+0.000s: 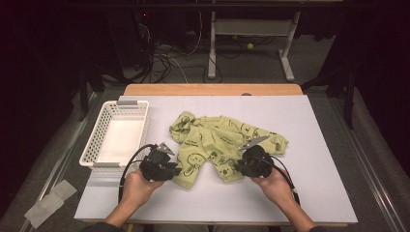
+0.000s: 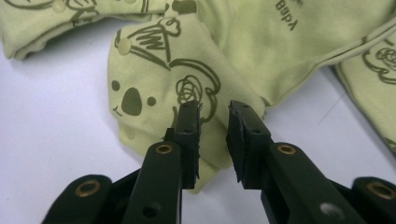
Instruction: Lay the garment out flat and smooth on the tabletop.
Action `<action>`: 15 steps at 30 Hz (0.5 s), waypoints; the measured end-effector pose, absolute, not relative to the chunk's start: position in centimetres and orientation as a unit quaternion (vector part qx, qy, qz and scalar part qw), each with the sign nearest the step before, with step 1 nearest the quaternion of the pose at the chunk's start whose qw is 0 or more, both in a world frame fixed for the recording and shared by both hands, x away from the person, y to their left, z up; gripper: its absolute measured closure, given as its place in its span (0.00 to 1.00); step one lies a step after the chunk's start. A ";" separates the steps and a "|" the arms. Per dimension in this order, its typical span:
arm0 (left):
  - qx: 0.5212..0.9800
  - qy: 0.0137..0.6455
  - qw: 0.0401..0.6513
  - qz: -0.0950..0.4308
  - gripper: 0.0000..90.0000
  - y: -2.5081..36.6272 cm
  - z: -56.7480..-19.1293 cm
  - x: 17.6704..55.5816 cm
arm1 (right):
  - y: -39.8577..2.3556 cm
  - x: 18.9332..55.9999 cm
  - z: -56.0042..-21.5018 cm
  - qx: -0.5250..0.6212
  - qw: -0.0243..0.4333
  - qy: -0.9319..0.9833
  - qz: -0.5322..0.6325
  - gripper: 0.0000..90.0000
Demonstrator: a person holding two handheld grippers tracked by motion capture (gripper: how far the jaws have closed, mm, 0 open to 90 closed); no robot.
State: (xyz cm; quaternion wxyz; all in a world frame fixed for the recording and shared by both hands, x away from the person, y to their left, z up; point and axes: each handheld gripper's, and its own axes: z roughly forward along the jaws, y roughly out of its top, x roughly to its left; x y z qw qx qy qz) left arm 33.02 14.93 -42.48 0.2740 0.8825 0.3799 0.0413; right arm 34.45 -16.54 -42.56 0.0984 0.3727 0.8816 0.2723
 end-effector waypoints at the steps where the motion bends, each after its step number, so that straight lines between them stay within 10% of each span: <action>1: 0.880 0.382 0.277 0.045 0.63 14.9 -42.5 33.2 | -16.6 34.5 -42.5 0.375 0.100 0.879 0.275 0.82; 15: 0.883 0.396 0.252 0.025 0.58 13.5 -44.7 36.1 | -17.2 35.3 -43.5 0.397 0.081 0.874 0.270 0.75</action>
